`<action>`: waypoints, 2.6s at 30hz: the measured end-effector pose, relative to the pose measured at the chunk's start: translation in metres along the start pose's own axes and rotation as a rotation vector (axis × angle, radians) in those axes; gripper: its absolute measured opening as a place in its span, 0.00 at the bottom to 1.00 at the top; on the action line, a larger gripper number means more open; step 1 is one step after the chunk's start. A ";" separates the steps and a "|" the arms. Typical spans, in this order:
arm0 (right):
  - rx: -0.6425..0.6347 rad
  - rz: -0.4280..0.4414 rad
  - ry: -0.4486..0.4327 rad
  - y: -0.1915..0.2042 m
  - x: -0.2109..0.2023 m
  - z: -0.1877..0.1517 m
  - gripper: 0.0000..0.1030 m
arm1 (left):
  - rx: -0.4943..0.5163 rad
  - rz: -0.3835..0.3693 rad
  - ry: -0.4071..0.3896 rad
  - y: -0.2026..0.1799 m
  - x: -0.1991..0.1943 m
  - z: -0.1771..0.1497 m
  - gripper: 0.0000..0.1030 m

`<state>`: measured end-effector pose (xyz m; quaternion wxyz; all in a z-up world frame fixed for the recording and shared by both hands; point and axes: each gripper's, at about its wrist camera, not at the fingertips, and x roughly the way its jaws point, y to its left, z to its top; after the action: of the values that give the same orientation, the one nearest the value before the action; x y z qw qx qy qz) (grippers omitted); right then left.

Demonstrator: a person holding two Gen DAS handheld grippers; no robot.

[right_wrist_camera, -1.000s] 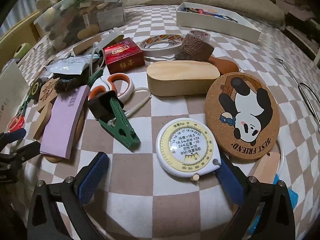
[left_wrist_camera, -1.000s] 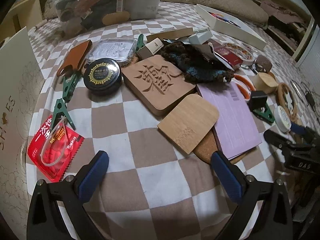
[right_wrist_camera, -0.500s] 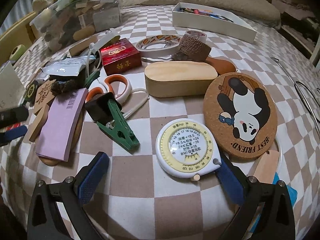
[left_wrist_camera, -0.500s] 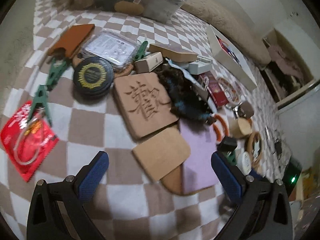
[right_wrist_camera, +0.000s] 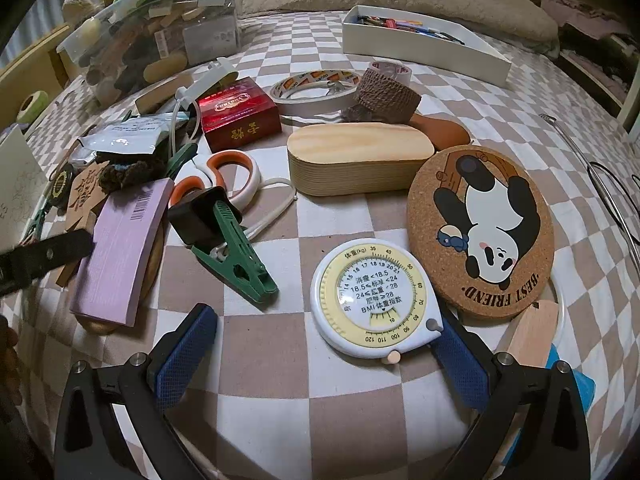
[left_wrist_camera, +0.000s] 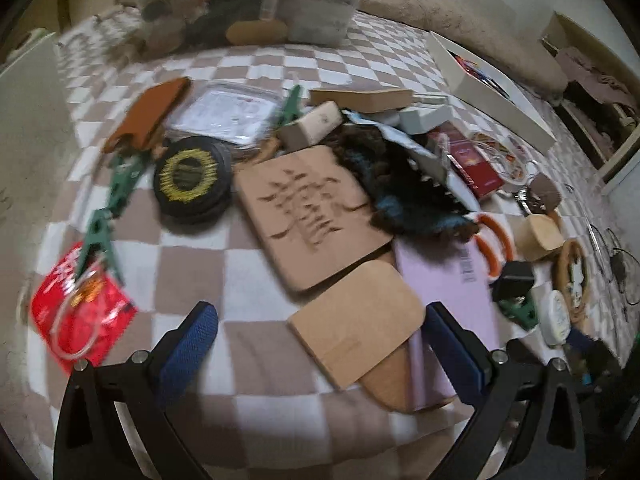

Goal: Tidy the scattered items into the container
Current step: 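Move the left tool to the square wooden board while the right tool approaches the tape measure, then close the left tool on the wooden board while the right tool closes on the tape measure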

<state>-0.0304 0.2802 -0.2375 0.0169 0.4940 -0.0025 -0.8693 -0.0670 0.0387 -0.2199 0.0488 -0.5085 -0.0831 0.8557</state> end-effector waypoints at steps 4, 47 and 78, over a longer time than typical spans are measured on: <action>-0.004 -0.003 -0.004 0.001 0.000 0.000 1.00 | 0.000 0.026 0.009 0.010 -0.005 -0.003 1.00; 0.102 0.028 -0.061 -0.019 -0.017 0.001 0.62 | 0.162 0.132 -0.009 0.012 -0.011 -0.011 0.69; 0.160 0.098 -0.186 -0.031 -0.055 0.011 0.57 | 0.045 -0.079 -0.045 0.023 -0.047 -0.015 0.55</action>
<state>-0.0121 0.3132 -0.1853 0.0196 0.4103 -0.0976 -0.9065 -0.0312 0.0094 -0.1915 0.0918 -0.4841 -0.0850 0.8660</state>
